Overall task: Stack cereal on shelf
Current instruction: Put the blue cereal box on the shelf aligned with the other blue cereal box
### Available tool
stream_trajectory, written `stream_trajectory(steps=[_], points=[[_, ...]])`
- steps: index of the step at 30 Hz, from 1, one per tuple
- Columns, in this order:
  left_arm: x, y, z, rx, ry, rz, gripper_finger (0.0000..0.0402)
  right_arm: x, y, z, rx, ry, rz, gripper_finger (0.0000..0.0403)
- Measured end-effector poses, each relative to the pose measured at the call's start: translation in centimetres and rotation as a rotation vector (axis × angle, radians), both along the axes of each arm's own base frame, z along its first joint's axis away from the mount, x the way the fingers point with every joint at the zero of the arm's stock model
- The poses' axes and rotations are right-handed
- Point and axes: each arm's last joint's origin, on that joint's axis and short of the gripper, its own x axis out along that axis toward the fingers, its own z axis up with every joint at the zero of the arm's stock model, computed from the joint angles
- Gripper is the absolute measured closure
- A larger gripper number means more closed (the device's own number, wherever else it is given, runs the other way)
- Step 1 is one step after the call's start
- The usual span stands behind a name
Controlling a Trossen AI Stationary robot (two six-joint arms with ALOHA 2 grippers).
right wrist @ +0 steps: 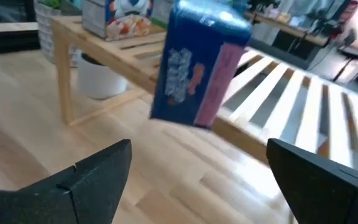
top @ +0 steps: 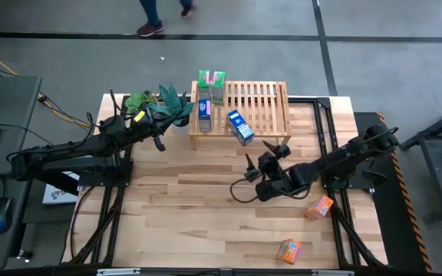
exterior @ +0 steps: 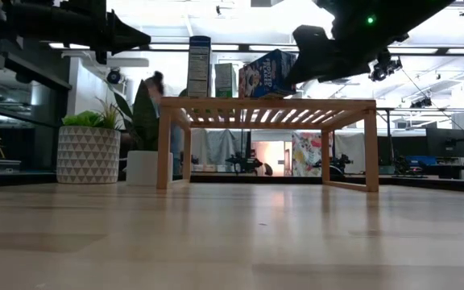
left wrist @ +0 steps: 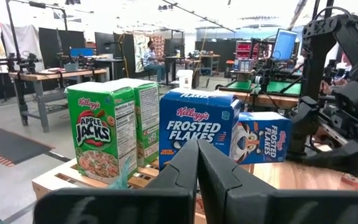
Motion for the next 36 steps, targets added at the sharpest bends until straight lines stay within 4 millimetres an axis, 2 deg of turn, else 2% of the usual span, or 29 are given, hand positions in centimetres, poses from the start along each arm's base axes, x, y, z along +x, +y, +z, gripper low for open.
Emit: stream_trajectory(steps=[7,14,27,36], points=[[0.0,0.0,0.0,-0.004,-0.004,0.000,0.0401,0.5,-0.4,-0.6,0.035,-0.074,0.025,0.0037],[0.0,0.0,0.0,-0.005,-0.003,0.000,0.0401,1.5,-0.1,0.3,-0.025,-0.082,0.134,0.0037],[0.0,0.0,0.0,-0.005,-0.002,0.000,0.0401,1.9,-2.1,0.5,-0.069,-0.070,0.032,0.0037],[0.0,0.0,0.0,-0.006,-0.002,0.000,0.0402,2.5,-4.8,0.3,-0.014,-0.083,0.012,0.0037]])
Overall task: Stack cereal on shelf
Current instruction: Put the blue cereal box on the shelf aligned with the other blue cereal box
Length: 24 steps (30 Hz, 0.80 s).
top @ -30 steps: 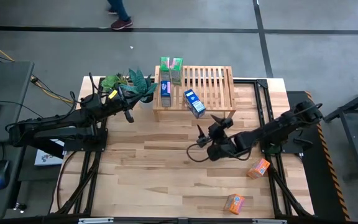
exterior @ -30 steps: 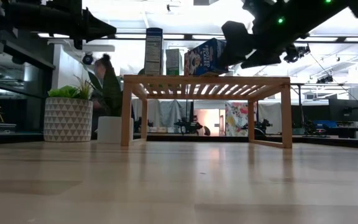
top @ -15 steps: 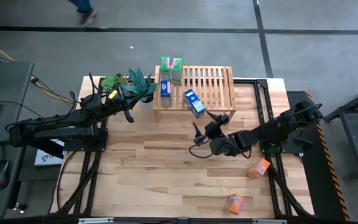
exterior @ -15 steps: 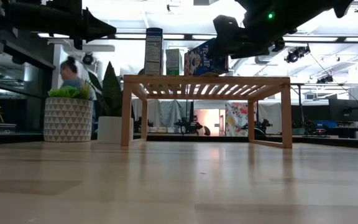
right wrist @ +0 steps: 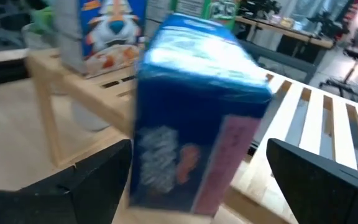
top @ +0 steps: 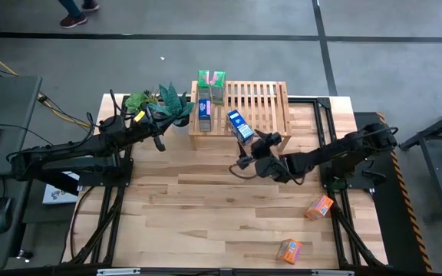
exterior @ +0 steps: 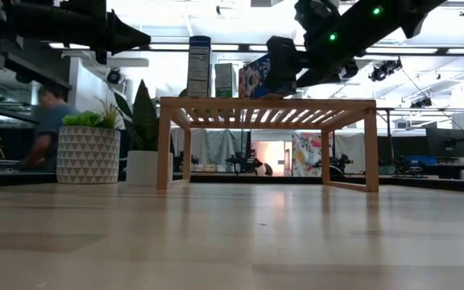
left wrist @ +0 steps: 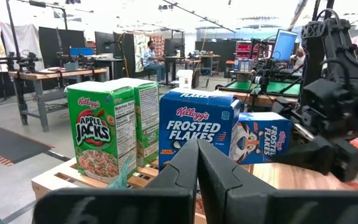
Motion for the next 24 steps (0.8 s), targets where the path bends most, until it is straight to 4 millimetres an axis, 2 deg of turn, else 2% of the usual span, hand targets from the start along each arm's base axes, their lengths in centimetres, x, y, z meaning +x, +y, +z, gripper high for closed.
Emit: stream_trajectory(steps=[7,15,19,24], points=[[0.00,0.00,0.00,0.000,0.000,0.000,0.0401,0.11,-0.88,-0.21,0.051,-0.014,0.008,0.0037],[0.00,0.00,0.00,0.000,0.000,0.000,0.0402,0.10,-0.88,-0.29,0.053,-0.003,0.017,0.0041],[0.00,0.00,0.00,0.000,0.000,0.000,0.0401,0.16,-0.77,-0.18,0.060,-0.021,0.023,0.0065],[0.00,0.00,0.00,0.000,0.000,0.000,0.0401,0.15,-0.42,0.03,0.060,-0.036,0.034,0.0121]])
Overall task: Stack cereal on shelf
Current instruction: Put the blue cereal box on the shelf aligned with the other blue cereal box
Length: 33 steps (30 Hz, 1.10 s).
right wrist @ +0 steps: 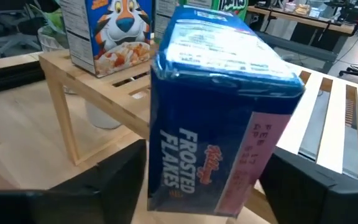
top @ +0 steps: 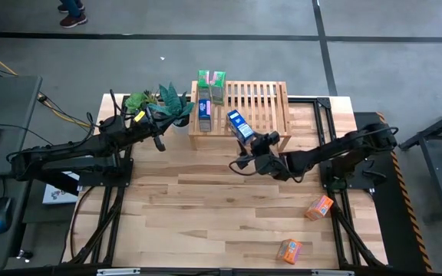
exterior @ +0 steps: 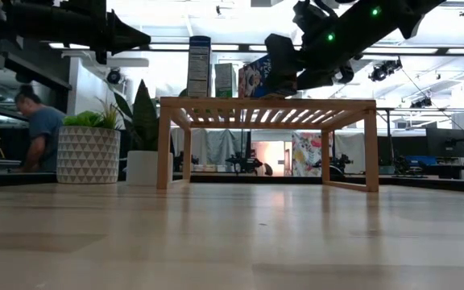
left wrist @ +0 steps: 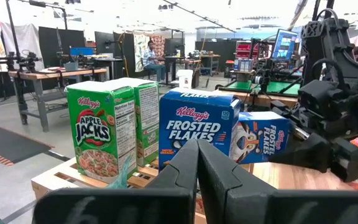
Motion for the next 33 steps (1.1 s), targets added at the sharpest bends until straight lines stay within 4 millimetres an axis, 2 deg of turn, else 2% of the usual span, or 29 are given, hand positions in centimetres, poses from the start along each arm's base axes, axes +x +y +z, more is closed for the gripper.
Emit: stream_trajectory(steps=[11,18,22,28,31,33], points=[[0.0,0.0,0.0,0.000,0.000,0.000,0.0401,-1.0,0.9,2.3,0.018,-0.072,0.048,0.0239],[0.0,0.0,0.0,0.000,0.000,0.000,0.0402,-2.1,1.2,4.8,0.060,-0.116,0.152,0.0261],[0.0,0.0,0.0,0.000,0.000,0.000,0.0401,-2.8,0.9,9.0,0.174,-0.112,0.219,0.0262],[0.0,0.0,0.0,0.000,-0.002,0.000,0.0402,-3.0,-0.3,17.7,0.307,0.067,0.164,0.0263],[0.0,0.0,0.1,-0.001,-0.007,-0.001,0.0401,-2.1,-1.6,20.8,0.357,0.158,0.117,0.0263],[0.0,0.0,0.1,-0.001,-0.008,-0.002,0.0401,-1.4,-2.5,22.0,0.400,0.231,0.103,0.0263]])
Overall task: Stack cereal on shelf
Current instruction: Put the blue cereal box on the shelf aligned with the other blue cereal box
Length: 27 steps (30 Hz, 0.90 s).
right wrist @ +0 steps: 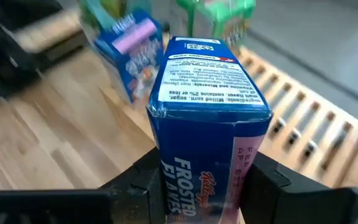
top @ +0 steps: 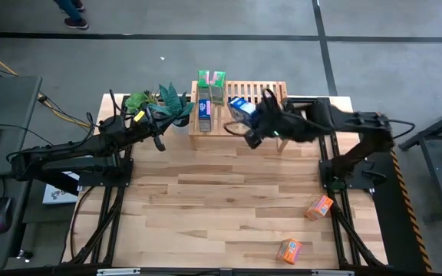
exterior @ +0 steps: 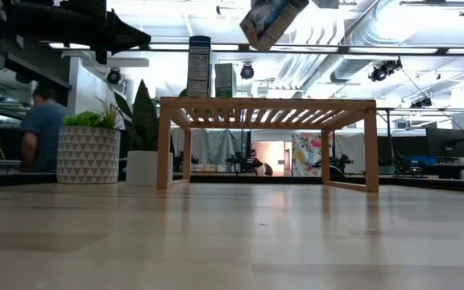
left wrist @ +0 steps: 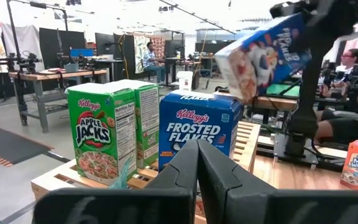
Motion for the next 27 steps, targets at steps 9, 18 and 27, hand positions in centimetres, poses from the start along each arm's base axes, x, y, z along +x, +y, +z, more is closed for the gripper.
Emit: stream_trajectory(steps=[9,18,27], points=[[0.0,0.0,0.0,-0.006,0.000,-0.007,0.0402,4.8,-3.1,0.5,0.143,0.179,0.086,0.0263],[0.0,0.0,0.0,-0.006,0.002,-0.008,0.0402,6.5,-5.0,-2.1,0.239,0.283,0.094,0.0263],[0.0,0.0,0.0,-0.006,0.002,-0.008,0.0402,6.7,-6.8,-3.2,0.250,0.301,0.046,0.0263]])
